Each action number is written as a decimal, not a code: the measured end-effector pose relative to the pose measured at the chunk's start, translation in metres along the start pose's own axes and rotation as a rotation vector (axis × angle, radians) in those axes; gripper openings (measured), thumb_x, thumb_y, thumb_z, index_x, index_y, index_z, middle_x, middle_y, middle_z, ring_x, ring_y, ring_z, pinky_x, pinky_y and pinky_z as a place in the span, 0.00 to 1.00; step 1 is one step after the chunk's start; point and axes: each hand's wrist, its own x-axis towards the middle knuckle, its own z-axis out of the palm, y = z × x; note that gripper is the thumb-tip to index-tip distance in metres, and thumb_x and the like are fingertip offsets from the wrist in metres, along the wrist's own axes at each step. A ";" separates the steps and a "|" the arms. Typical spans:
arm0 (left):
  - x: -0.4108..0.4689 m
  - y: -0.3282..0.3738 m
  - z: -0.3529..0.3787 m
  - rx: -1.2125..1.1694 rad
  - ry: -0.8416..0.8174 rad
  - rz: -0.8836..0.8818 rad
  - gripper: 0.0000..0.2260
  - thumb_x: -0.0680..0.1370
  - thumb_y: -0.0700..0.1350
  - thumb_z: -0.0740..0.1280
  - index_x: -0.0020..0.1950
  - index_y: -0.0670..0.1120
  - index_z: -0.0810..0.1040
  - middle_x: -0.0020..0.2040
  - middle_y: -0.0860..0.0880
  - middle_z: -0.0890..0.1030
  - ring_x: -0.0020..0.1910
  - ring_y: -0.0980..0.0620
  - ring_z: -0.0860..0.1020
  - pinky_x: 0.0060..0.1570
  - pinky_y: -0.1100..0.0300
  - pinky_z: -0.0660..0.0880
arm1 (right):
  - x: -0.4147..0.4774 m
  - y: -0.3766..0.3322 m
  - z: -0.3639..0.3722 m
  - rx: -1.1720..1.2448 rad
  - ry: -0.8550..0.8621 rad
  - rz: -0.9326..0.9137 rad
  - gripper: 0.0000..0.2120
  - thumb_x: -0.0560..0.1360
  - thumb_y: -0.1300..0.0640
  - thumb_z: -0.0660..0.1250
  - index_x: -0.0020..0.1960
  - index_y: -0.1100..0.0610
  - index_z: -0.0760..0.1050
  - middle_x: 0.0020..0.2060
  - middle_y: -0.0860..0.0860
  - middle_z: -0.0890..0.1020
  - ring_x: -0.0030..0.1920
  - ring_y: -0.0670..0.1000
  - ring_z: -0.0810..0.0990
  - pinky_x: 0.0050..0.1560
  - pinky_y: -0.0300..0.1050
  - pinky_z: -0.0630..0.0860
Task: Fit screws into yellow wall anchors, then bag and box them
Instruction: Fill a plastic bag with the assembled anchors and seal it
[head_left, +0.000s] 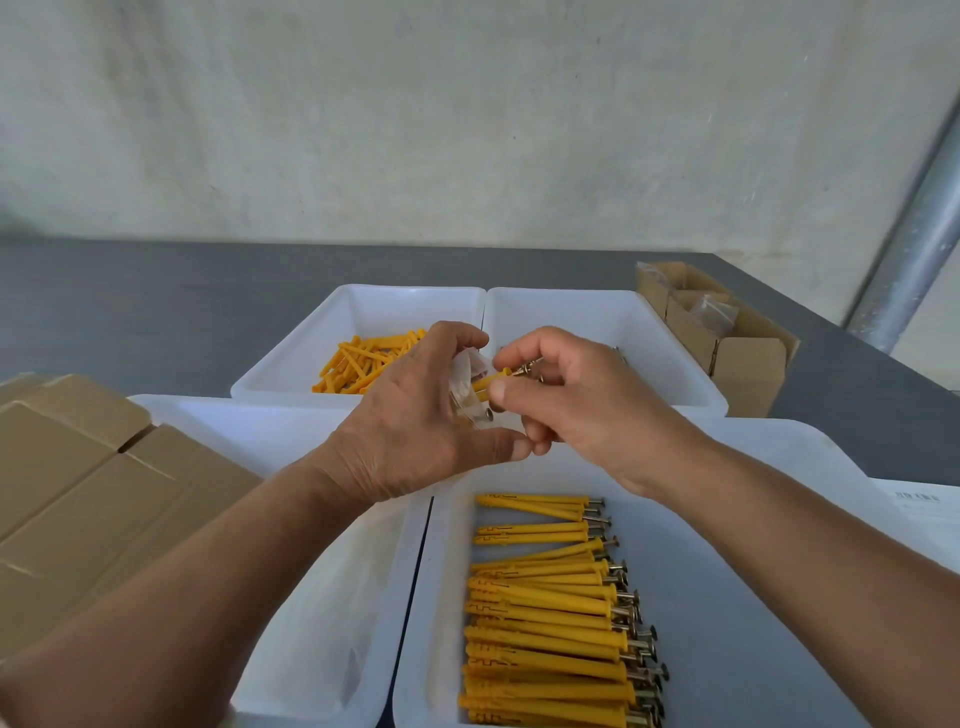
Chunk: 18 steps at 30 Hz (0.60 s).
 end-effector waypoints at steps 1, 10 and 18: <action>0.000 -0.001 0.000 -0.006 0.000 -0.005 0.41 0.58 0.62 0.78 0.67 0.53 0.67 0.53 0.59 0.75 0.54 0.61 0.76 0.50 0.68 0.74 | 0.000 -0.001 -0.002 0.081 -0.008 0.040 0.08 0.76 0.56 0.70 0.54 0.52 0.76 0.28 0.47 0.80 0.29 0.45 0.79 0.34 0.38 0.78; 0.001 -0.001 0.000 -0.009 -0.006 -0.008 0.40 0.58 0.62 0.76 0.66 0.54 0.67 0.52 0.59 0.76 0.53 0.60 0.76 0.48 0.67 0.73 | -0.003 -0.003 0.001 0.185 -0.028 0.034 0.12 0.77 0.67 0.65 0.49 0.53 0.82 0.44 0.52 0.86 0.44 0.48 0.86 0.51 0.45 0.82; 0.000 -0.001 0.000 -0.008 -0.009 -0.006 0.39 0.57 0.63 0.75 0.65 0.55 0.66 0.53 0.59 0.76 0.52 0.62 0.76 0.47 0.70 0.71 | -0.004 -0.004 0.007 -0.035 0.090 -0.107 0.08 0.74 0.62 0.71 0.47 0.50 0.81 0.40 0.49 0.85 0.42 0.49 0.84 0.51 0.51 0.81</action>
